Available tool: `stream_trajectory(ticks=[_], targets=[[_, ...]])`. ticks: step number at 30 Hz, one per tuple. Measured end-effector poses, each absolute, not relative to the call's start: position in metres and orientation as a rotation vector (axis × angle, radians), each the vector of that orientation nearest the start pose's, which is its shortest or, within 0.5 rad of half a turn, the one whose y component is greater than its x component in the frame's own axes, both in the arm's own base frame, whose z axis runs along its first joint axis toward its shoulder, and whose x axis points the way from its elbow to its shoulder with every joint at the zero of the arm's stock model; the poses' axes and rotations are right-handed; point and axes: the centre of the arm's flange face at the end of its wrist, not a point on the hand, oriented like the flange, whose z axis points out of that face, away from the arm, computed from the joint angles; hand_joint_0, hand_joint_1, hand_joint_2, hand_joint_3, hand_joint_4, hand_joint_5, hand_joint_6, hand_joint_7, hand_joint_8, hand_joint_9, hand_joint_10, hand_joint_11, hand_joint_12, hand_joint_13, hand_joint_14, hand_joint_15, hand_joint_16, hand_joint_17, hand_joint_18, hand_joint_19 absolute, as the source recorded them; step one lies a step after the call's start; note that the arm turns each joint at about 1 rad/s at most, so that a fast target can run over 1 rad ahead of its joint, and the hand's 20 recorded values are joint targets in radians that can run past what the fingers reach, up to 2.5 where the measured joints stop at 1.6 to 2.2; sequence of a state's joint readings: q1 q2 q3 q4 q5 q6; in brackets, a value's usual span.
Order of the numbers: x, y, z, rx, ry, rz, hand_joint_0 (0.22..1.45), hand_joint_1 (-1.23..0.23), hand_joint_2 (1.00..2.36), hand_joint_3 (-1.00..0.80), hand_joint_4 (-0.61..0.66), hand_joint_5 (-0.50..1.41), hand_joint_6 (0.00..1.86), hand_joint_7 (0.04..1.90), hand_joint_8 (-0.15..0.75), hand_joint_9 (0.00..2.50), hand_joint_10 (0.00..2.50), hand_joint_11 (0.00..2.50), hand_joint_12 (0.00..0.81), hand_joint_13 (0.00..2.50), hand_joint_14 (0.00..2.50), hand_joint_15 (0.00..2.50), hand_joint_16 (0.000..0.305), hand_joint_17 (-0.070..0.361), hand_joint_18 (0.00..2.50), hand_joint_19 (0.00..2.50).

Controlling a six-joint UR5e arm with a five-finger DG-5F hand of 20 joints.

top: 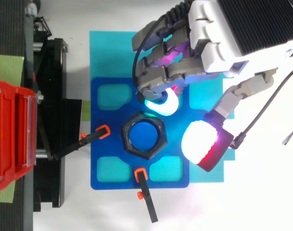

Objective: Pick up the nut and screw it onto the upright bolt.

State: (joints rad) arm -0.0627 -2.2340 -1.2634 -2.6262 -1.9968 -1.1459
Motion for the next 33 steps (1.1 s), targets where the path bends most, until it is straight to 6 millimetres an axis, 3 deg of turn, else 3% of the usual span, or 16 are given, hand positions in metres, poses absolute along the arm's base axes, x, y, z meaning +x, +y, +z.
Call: stream_trajectory(ticks=[3,4,6,13,18,22,28,33], targets=[[0.729,-0.138,0.280,-0.009,1.447,0.597,0.51,-0.23,1.00,-0.50,0.14,0.05,0.50,1.50,0.256,1.44,0.00,0.04,0.264,0.93,0.00,0.00,0.028,0.063,0.71,0.21],[0.730,-0.139,0.282,-0.009,1.444,0.596,0.51,-0.23,1.00,-0.50,0.16,0.04,0.50,1.45,0.259,1.41,0.00,0.05,0.270,0.91,0.00,0.00,0.029,0.064,0.68,0.20],[0.731,-0.139,0.287,-0.011,1.440,0.596,0.50,-0.22,1.00,-0.50,0.24,-0.02,0.51,1.18,0.279,1.32,0.00,0.04,0.286,0.85,0.00,0.00,0.031,0.069,0.63,0.20],[0.739,-0.139,0.314,-0.016,1.444,0.602,0.49,-0.22,1.00,-0.50,0.21,-0.11,0.50,0.78,0.260,1.11,0.00,0.00,0.299,0.76,0.00,0.00,0.035,0.079,0.58,0.21],[0.746,-0.140,0.341,-0.025,1.434,0.603,0.49,-0.21,1.00,-0.50,0.21,-0.10,0.50,0.71,0.253,1.10,0.00,0.00,0.294,0.73,0.00,0.00,0.036,0.081,0.55,0.21],[0.749,-0.134,0.351,-0.054,1.418,0.619,0.49,-0.20,1.00,-0.50,0.21,-0.11,0.50,0.67,0.243,1.07,0.00,0.00,0.293,0.72,0.00,0.00,0.036,0.082,0.54,0.21],[0.752,-0.117,0.343,-0.098,1.378,0.646,0.49,-0.20,1.00,-0.50,0.20,-0.11,0.50,0.66,0.243,1.04,0.00,0.00,0.295,0.70,0.00,0.00,0.037,0.082,0.52,0.21],[0.750,-0.099,0.316,-0.095,1.356,0.691,0.49,-0.20,1.00,-0.50,0.20,-0.11,0.50,0.66,0.244,1.03,0.00,0.00,0.296,0.70,0.00,0.00,0.037,0.082,0.52,0.21]])
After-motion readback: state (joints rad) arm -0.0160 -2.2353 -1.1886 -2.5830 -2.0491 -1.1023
